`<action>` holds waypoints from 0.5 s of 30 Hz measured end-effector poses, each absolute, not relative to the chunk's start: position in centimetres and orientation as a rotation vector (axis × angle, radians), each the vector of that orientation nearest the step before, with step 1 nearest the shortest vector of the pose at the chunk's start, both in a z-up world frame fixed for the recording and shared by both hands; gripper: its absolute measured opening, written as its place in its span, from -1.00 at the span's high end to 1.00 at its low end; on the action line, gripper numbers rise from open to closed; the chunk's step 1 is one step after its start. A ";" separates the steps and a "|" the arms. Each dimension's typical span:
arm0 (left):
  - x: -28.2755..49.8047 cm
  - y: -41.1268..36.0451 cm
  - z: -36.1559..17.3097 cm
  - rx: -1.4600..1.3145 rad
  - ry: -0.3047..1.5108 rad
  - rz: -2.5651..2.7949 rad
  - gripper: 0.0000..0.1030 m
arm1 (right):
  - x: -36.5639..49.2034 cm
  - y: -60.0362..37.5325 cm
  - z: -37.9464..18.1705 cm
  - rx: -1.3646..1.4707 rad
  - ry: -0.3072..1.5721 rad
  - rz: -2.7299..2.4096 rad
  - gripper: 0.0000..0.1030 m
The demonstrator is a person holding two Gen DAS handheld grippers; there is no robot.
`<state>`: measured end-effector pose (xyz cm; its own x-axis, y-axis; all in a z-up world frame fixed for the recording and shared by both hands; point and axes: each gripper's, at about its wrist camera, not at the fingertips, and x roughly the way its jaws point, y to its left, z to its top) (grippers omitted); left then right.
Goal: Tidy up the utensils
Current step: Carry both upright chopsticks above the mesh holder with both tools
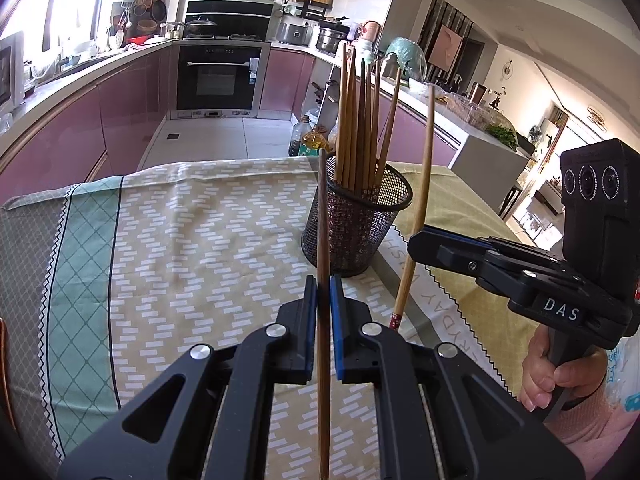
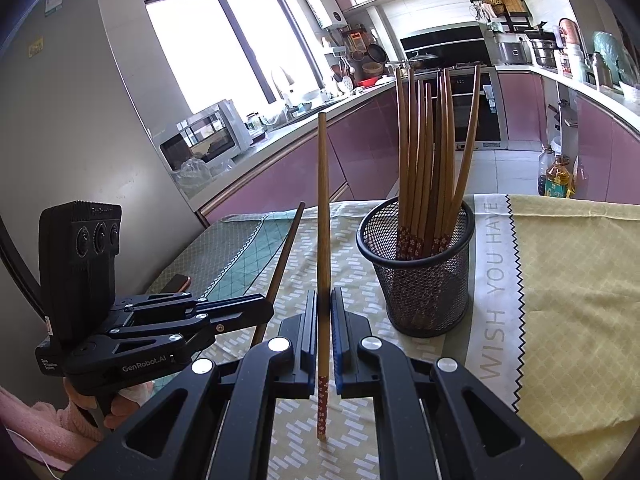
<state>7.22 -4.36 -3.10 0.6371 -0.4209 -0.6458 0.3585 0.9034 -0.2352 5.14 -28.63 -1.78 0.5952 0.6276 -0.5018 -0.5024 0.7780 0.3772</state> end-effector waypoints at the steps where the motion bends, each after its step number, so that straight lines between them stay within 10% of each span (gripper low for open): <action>1: 7.2 -4.4 -3.0 -0.089 0.757 -0.446 0.85 | 5.1 -28.7 -1.7 0.206 0.658 0.660 0.89; 15: 7.0 -4.5 -1.9 -0.096 0.731 -0.458 0.86 | 5.1 -29.8 -0.8 0.221 0.627 0.644 0.89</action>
<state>7.03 -4.46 -1.89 0.6506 -0.4355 -0.6221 0.3693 0.8973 -0.2419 5.05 -29.78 -0.82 0.6238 0.6207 -0.4750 -0.4916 0.7840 0.3790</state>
